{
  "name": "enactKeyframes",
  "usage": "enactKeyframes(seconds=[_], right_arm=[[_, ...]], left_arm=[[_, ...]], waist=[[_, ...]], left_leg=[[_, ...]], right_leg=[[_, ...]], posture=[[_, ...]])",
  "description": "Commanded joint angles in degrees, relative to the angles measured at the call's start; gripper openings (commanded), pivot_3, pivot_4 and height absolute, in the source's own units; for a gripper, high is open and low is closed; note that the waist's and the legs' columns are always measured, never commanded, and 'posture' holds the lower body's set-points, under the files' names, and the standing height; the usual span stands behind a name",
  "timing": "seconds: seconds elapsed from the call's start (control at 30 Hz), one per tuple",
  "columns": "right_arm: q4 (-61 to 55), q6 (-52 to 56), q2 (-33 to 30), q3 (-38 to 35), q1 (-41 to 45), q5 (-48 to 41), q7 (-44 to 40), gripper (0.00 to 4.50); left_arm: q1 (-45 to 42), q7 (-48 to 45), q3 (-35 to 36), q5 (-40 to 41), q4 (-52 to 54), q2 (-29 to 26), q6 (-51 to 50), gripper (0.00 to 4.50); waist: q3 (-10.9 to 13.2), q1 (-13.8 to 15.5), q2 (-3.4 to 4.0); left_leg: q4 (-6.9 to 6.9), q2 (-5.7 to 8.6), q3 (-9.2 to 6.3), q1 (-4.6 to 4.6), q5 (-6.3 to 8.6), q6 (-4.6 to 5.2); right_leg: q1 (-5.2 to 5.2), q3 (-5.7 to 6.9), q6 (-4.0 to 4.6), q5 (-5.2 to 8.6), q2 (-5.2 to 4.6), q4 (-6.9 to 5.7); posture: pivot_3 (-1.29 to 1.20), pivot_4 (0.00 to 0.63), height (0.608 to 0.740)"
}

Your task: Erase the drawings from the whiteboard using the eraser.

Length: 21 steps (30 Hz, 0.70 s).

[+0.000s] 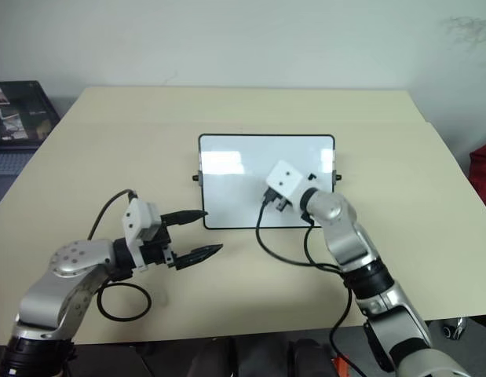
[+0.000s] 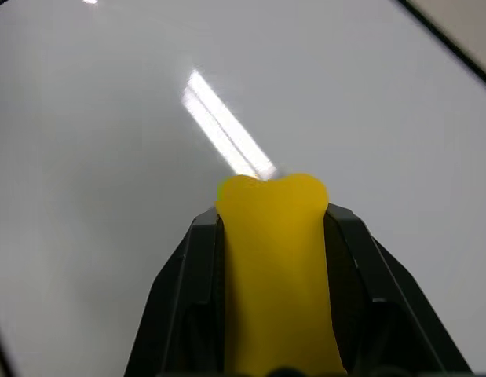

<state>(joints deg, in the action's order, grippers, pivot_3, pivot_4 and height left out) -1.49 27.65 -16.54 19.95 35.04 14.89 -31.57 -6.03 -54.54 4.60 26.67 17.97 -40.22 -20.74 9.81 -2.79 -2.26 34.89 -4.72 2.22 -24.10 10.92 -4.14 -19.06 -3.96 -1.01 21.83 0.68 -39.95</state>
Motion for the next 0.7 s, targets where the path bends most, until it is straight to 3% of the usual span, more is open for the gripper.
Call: enactKeyframes(seconds=[0.03,0.17,0.4,0.7], right_arm=[[0.48,2.32,-1.06,4.0,-2.11,2.28,-1.63,1.3],[-0.89,2.18,-0.68,5.05,-1.03,2.85,-1.59,1.3],[-10.33,8.73,-0.22,-2.85,5.41,-0.94,-2.02,1.3],[-1.77,4.94,0.77,-3.83,9.41,-0.43,2.76,1.3]], left_arm=[[-0.17,-0.13,0.74,0.26,1.56,-0.25,0.98,4.5],[-0.31,-0.16,0.43,0.17,1.47,-0.1,1.04,4.5],[0.11,-0.01,0.52,0.11,1.61,-0.05,1.11,4.5],[-0.31,-0.3,0.19,0.01,1.29,-0.03,1.26,4.5]], waist=[[0.0,-0.13,0.0],[0.0,-0.35,0.0],[0.04,-0.19,0.04],[0.04,-0.14,0.04]], left_leg=[[0.0,0.0,0.01,0.07,0.0,0.01],[0.0,-0.01,-0.01,0.18,-0.04,0.03],[-0.01,0.0,-0.01,-0.2,-0.06,0.02],[-0.07,0.0,0.04,-0.38,-0.05,0.02]], right_leg=[[0.03,-0.01,0.0,0.0,0.0,-0.02],[0.03,-0.01,0.02,-0.02,0.01,-0.04],[-0.18,0.01,0.01,-0.04,0.01,-0.02],[-0.25,0.0,0.02,-0.03,0.01,0.31]], posture=[[0.0,0.15,0.74],[0.0,0.15,0.74],[0.0,0.15,0.74],[0.0,0.15,0.74]])
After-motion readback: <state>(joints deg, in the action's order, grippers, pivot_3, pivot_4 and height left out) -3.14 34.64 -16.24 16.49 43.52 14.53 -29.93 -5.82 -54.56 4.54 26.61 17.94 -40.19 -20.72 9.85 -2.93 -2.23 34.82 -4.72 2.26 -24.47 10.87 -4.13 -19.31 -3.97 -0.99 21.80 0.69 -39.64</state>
